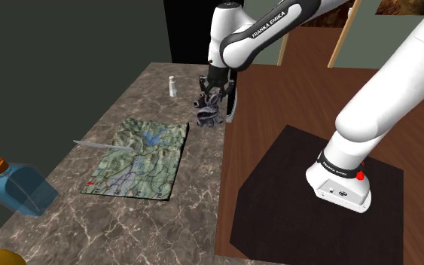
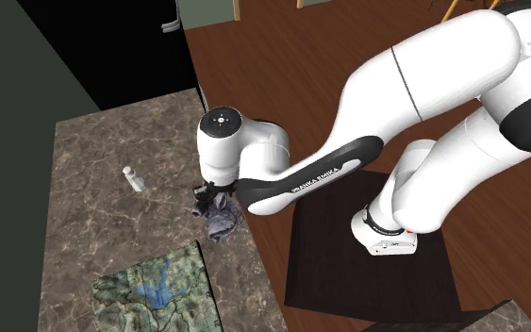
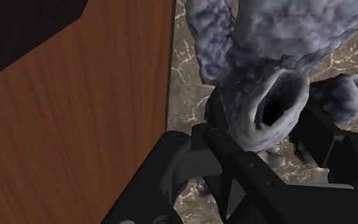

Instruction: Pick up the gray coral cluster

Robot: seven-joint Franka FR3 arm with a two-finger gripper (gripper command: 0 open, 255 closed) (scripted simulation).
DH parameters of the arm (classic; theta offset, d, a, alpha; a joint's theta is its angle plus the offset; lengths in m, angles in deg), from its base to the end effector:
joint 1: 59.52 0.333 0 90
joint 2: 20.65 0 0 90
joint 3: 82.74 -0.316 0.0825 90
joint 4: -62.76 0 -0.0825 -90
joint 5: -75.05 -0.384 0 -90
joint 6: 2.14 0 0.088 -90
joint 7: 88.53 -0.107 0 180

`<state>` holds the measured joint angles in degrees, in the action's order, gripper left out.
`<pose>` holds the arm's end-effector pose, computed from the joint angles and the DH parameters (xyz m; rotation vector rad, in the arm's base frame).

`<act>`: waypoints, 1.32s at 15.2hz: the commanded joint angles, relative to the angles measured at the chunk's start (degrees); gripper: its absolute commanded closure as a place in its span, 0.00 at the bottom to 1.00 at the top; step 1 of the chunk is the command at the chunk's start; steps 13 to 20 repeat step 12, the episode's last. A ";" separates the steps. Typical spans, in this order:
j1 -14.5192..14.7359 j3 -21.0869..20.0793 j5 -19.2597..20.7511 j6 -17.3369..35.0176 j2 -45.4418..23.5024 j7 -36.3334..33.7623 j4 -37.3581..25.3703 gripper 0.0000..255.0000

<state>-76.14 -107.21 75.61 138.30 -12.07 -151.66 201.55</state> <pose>0.4825 0.0672 0.3767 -2.7432 1.4228 -0.2699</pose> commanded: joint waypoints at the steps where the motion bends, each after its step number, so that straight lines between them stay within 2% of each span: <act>1: 0.12 0.26 -0.71 -1.72 1.13 0.69 -0.75 1.00; 10: 0.55 1.19 -2.60 -9.07 4.91 2.46 -4.58 1.00; 20: 0.56 1.20 -2.62 -9.19 4.97 2.48 -4.65 1.00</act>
